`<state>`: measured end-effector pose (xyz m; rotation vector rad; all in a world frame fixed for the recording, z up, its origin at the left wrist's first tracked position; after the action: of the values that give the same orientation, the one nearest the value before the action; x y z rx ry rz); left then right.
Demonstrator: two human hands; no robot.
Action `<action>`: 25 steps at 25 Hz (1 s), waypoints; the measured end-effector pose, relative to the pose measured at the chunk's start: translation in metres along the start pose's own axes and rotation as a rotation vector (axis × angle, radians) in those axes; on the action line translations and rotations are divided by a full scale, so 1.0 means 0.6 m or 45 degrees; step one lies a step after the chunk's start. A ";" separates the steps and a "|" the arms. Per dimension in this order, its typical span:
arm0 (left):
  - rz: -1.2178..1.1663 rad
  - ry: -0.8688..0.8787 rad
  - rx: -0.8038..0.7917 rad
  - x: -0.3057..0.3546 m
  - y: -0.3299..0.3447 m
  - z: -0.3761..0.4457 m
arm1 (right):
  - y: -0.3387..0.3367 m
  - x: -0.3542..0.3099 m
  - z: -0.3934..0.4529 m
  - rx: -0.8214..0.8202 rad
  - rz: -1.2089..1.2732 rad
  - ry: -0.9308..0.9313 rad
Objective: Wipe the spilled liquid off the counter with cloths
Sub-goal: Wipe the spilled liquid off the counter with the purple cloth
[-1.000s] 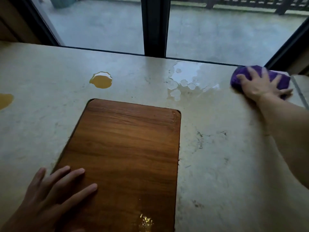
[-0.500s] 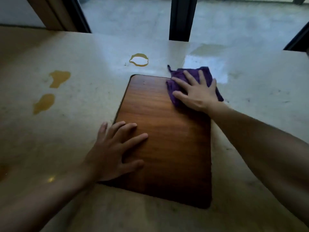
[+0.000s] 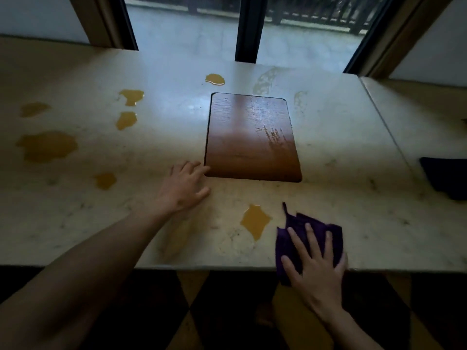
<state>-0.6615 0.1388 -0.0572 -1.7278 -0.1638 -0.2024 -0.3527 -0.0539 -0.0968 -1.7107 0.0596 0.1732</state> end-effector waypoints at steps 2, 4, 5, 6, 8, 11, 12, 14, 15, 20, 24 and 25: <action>0.021 -0.066 -0.018 -0.027 -0.009 -0.006 | 0.016 -0.053 -0.026 0.015 0.051 0.101; 0.012 -0.143 -0.040 -0.065 -0.016 0.001 | 0.023 -0.098 -0.016 0.071 0.063 0.122; 0.011 -0.173 -0.056 -0.082 -0.020 0.006 | 0.023 -0.116 -0.005 0.076 0.038 0.103; 0.013 -0.189 -0.083 -0.100 -0.023 0.013 | 0.025 -0.131 0.006 0.072 -0.005 0.058; 0.033 -0.179 -0.137 -0.123 -0.023 0.029 | 0.026 -0.152 0.025 0.038 -0.078 -0.042; 0.068 -0.173 -0.110 -0.135 -0.016 0.067 | 0.022 -0.166 0.063 -0.004 -0.117 -0.112; 0.087 -0.157 -0.097 -0.136 -0.010 0.084 | 0.024 -0.167 0.078 -0.014 -0.127 -0.127; 0.157 -0.108 -0.076 -0.137 -0.002 0.123 | 0.017 -0.174 0.118 -0.008 -0.116 -0.131; 0.193 -0.086 -0.048 -0.139 0.000 0.147 | 0.009 -0.178 0.148 -0.004 -0.117 -0.118; 0.209 -0.176 0.079 -0.176 -0.015 0.255 | -0.031 -0.175 0.371 -0.062 -0.023 -0.051; 0.176 -0.188 0.097 -0.191 -0.006 0.258 | -0.064 -0.131 0.590 0.131 -0.067 -0.023; 0.183 -0.189 0.094 -0.192 -0.003 0.254 | -0.075 -0.122 0.645 0.104 -0.042 0.001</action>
<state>-0.7675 0.2900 -0.1061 -1.6736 -0.1531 0.0376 -0.4497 0.3305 -0.0951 -1.6291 0.0384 0.1437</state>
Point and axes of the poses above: each hand's wrist, its own z-axis towards the middle knuckle, its own y-axis out of the palm, x = y × z, the point moved 2 cm from there along z, towards the middle knuckle, and after that the axes turned 14 degrees about -y, right-handed, at the moved point
